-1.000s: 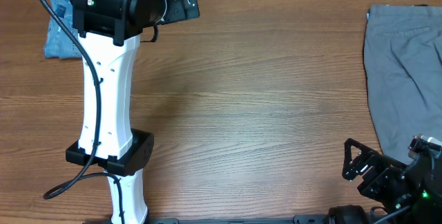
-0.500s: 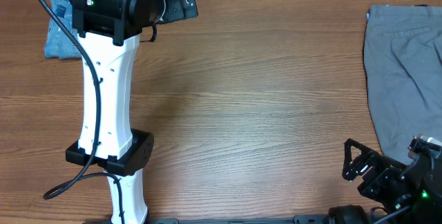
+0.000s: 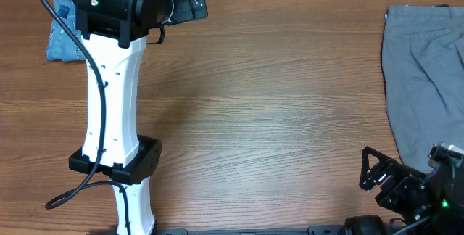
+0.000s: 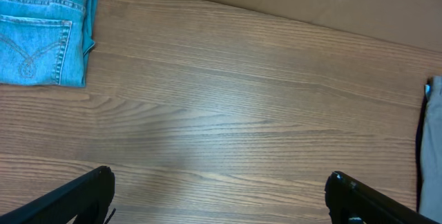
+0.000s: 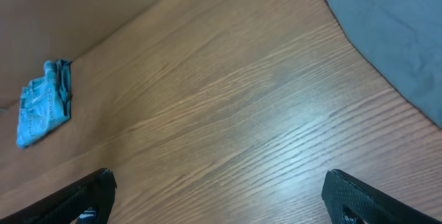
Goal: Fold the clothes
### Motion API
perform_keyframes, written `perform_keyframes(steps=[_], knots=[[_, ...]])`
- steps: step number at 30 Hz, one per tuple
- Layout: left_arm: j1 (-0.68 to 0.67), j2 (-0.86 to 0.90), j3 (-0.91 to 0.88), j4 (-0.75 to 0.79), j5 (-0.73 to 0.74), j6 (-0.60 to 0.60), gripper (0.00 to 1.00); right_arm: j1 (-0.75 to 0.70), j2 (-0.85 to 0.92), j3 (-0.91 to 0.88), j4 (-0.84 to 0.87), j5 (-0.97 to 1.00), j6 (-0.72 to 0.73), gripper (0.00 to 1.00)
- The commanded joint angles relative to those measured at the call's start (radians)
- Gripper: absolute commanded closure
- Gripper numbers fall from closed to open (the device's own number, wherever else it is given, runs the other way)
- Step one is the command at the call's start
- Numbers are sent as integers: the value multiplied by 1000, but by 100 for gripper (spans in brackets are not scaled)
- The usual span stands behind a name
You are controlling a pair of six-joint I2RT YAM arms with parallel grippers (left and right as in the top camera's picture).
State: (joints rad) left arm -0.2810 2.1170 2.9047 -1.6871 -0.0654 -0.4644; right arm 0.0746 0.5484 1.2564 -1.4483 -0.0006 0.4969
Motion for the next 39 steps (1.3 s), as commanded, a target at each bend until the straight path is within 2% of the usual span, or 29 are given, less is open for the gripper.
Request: perform_keyframes(steps=[1, 5, 8, 12, 14, 15, 18, 21, 39], knots=[[-1, -11, 8, -2, -20, -4, 0, 6, -39, 6, 24, 14, -6, 0], [-1, -11, 8, -2, -20, -4, 0, 6, -141, -85, 174, 76, -8, 0], [-1, -11, 8, -2, -20, -4, 0, 7, -230, -227, 323, 74, -65, 0], [-1, -11, 8, -2, -20, -4, 0, 7, -331, -481, 574, 41, -182, 0], [-1, -11, 8, -2, -20, -4, 0, 7, -380, -624, 748, -14, -252, 0], [-1, -11, 8, -2, -20, -4, 0, 7, -417, -728, 886, -55, -296, 0], [-1, -11, 8, -2, -20, -4, 0, 13, -481, -863, 1046, -78, -327, 0], [-1, -11, 8, -2, -20, -4, 0, 22, -546, -949, 1124, -76, -328, 0], [-1, -11, 8, -2, -20, -4, 0, 22, -546, -1210, 1521, -60, -375, 0]])
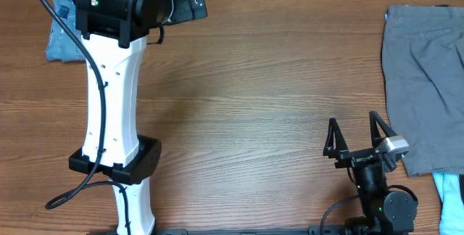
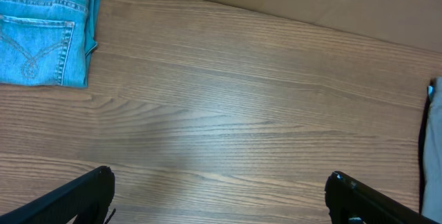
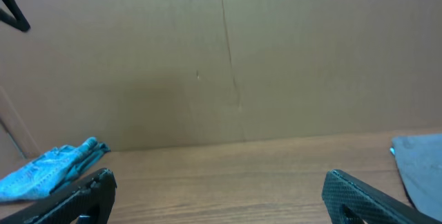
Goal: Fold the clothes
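A grey garment (image 1: 424, 75) lies spread flat at the table's right side; its edge also shows in the right wrist view (image 3: 423, 160). Folded blue jeans (image 1: 61, 38) rest at the far left corner, also seen in the left wrist view (image 2: 43, 30). My right gripper (image 1: 353, 121) stands open near the front edge, left of the grey garment, aimed level at the back wall, nothing between its fingers (image 3: 356, 198). My left gripper (image 2: 219, 182) is open over bare wood near the back, to the right of the jeans.
A light blue cloth (image 1: 453, 197) peeks out at the front right corner below the grey garment. A brown cardboard wall (image 3: 221, 58) closes the table's far side. The white left arm (image 1: 112, 112) stretches across the table's left part.
My right gripper was at the front right corner, looking down on the table. It now stands further left, tipped up level toward the back wall, still open. The left arm and clothes are unmoved.
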### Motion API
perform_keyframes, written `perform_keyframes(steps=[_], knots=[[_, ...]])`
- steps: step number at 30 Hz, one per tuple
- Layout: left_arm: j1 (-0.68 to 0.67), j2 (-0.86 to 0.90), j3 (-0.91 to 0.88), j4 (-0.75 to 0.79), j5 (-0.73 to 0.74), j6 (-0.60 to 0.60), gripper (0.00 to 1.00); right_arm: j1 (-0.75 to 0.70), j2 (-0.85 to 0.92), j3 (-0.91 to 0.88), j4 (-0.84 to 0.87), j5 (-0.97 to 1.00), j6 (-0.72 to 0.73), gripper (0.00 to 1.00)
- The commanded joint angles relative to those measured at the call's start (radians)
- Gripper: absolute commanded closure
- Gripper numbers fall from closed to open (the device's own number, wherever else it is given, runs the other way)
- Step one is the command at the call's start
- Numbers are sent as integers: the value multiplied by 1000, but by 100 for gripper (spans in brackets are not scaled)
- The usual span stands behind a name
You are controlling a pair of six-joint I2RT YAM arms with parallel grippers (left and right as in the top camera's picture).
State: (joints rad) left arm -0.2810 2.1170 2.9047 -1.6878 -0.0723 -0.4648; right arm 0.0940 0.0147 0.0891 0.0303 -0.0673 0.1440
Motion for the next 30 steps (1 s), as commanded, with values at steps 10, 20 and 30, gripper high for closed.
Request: perform_keyframes(steps=[10, 20, 30], knots=[[-1, -11, 8, -2, -13, -3, 0, -63, -12, -81, 101, 2, -22, 0], [-1, -11, 8, -2, -13, -3, 0, -77, -12, -81, 73, 31, -21, 0], [-1, -11, 8, -2, -13, -3, 0, -74, -7, -80, -115, 37, -21, 0]])
